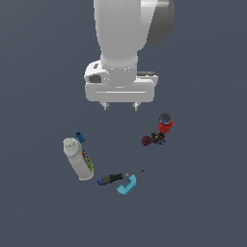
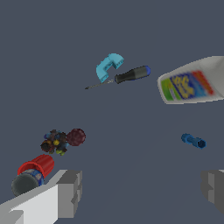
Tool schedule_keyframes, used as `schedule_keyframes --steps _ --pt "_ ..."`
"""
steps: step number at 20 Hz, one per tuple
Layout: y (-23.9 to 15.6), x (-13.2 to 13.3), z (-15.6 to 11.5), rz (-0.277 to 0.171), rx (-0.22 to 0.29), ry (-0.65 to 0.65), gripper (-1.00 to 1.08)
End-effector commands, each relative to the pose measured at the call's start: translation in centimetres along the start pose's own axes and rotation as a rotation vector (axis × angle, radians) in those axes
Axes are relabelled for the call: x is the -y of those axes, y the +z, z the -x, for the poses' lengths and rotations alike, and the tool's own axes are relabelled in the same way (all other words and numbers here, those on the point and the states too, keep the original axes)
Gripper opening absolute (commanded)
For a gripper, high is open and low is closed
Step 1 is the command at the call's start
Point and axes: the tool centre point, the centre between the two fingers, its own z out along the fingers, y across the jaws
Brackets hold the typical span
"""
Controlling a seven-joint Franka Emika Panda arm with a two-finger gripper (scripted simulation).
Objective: Pick up a designated object from a clutter of objects.
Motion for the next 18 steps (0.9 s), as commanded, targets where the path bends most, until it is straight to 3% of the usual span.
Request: schedule_keyframes --steps 1,18 --pt "0.0 0.0 0.0 0.000 0.000 0.000 1.00" --pt "1.3 0.8 -0.5 -0.012 -0.001 0.028 1.00"
